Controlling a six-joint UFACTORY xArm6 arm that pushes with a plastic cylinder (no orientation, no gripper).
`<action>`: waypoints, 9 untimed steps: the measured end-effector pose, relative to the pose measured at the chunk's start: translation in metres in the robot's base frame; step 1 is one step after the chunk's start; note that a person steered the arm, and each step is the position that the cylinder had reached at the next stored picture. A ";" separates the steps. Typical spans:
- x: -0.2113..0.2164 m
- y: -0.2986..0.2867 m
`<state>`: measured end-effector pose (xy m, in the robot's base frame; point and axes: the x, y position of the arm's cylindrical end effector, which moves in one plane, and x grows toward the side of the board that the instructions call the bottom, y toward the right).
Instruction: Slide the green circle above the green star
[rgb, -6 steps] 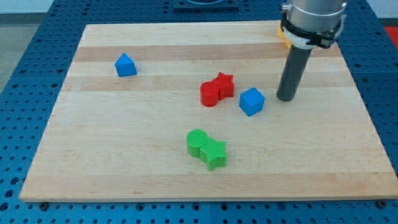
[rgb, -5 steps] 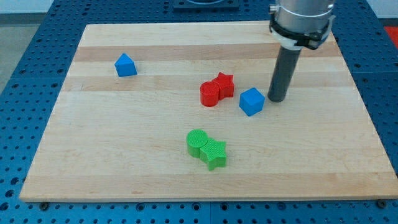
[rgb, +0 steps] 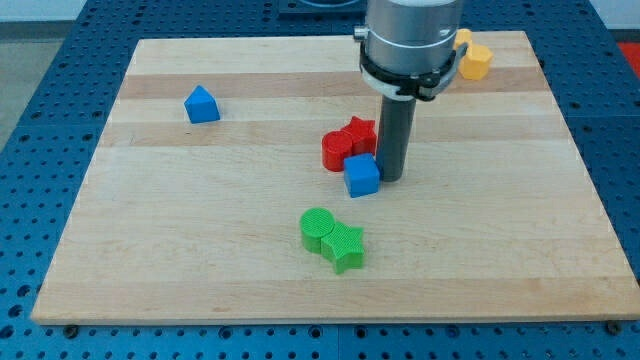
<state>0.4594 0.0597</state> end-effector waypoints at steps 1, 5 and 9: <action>0.010 -0.006; 0.014 -0.090; 0.036 -0.183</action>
<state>0.4957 -0.1232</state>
